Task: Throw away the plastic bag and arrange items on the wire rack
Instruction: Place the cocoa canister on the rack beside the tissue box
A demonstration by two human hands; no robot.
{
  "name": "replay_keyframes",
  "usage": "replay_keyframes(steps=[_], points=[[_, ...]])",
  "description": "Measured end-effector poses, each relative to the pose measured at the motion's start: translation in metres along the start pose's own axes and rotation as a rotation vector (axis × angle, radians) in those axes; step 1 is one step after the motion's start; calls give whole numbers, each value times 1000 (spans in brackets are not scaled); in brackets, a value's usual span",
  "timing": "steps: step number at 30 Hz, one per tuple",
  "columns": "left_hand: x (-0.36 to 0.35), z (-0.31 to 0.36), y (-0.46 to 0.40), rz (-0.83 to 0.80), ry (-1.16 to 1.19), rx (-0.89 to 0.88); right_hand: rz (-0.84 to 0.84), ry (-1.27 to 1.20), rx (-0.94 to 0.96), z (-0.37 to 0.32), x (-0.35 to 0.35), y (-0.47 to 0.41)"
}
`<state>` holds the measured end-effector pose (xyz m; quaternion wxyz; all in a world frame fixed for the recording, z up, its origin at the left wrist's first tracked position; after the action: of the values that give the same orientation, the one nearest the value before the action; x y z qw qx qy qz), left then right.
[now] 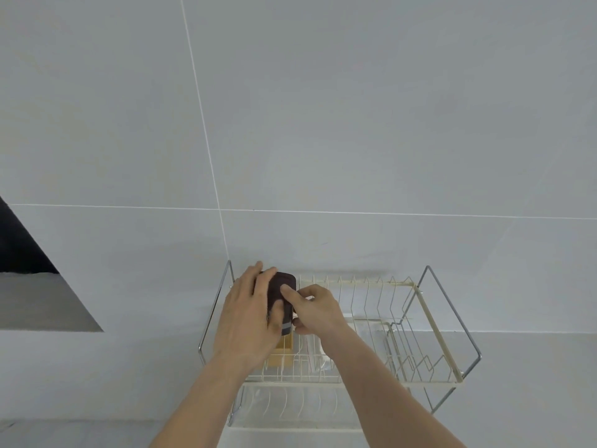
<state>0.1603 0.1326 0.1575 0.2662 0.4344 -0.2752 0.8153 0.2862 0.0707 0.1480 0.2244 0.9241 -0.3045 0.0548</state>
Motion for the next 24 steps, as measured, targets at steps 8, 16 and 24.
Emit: replay_keyframes(steps=[8, 16, 24], points=[[-4, -14, 4, -74, -207, -63, -70, -121, -15, 5, 1, 2], [0, -16, 3, -55, -308, -40, -65, -66, 16, 7, -14, -3], [5, -9, 2, -23, -342, -70, -10, -13, 45, 1, -6, 11]])
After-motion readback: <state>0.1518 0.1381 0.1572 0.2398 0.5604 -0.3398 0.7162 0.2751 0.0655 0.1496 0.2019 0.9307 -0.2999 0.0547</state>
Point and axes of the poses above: each hand's wrist, its own y-axis away from the middle knuckle, its own x-axis out of the back of the hand, z = x × y, the point moved 1 cm from there along -y, towards the middle knuckle, and after that the axes turned 6 degrees about -z, right-handed, at the moved point
